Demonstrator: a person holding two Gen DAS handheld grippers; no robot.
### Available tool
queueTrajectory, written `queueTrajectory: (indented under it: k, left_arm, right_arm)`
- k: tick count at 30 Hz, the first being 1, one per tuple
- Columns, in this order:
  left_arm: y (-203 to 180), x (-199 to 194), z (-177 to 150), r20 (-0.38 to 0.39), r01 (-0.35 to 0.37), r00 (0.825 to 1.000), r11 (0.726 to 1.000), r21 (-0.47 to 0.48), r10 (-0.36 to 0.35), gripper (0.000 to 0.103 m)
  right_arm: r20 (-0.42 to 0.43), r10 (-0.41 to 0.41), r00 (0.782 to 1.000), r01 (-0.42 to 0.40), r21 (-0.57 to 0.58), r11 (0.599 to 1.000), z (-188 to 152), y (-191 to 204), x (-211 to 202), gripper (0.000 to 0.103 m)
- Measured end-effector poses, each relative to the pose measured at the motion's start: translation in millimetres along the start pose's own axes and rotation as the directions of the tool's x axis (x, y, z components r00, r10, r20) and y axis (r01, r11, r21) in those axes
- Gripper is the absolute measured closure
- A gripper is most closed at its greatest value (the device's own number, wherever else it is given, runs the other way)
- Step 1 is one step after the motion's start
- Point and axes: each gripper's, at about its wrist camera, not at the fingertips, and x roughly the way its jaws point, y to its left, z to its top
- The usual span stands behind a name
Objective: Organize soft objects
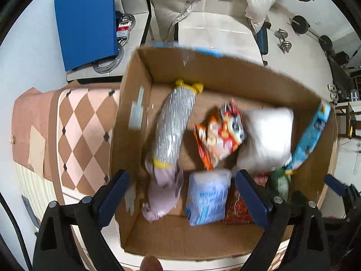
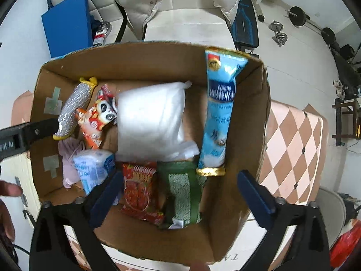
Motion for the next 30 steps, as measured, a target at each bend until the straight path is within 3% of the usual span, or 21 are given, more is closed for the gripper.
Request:
queueTrajectory:
  k: [11,15,23,27,30]
  left_arm:
    - [-10.6,-16.3,-54.2,0.065,-0.042,0.997,0.999,0.018,0.040,0.006]
    - [-12.5,-43.1,-73.4,0.137,-0.058,0.989,0.998,0.014,0.056,0.006]
    - [-20.3,-110.5,-145.4,0.321,-0.071,0.945,0.997,0.012,0.064,0.006]
    - [-23.5,-145.0,-192.1,0.422,-0.117,0.901,0.993,0.002,0.106,0.006]
    - [-25.0,-163.3,-220.6,0.454,-0.113,0.886,0.994,0.012,0.095,0.006]
  right_arm:
    - [0.022,0.011,1.000,-0.012,0.048,0.999,-44.7,4.5,-7.9,0.000]
    - [0.077,0.000,0.997,-0.004,0.050,0.999,-61.9,4.6,-32.8,0.000]
    - [0.232,-0.008,0.973,-0.004,0.053,0.999,-125.3,5.6,-103.4,0.000]
    - [0.322,-0.023,0.946,0.009,0.045,0.999,-169.4,8.0,-145.1,0.000]
    - [0.382,-0.028,0.924,0.012,0.043,0.999,-201.5,8.9,-175.6,0.000]
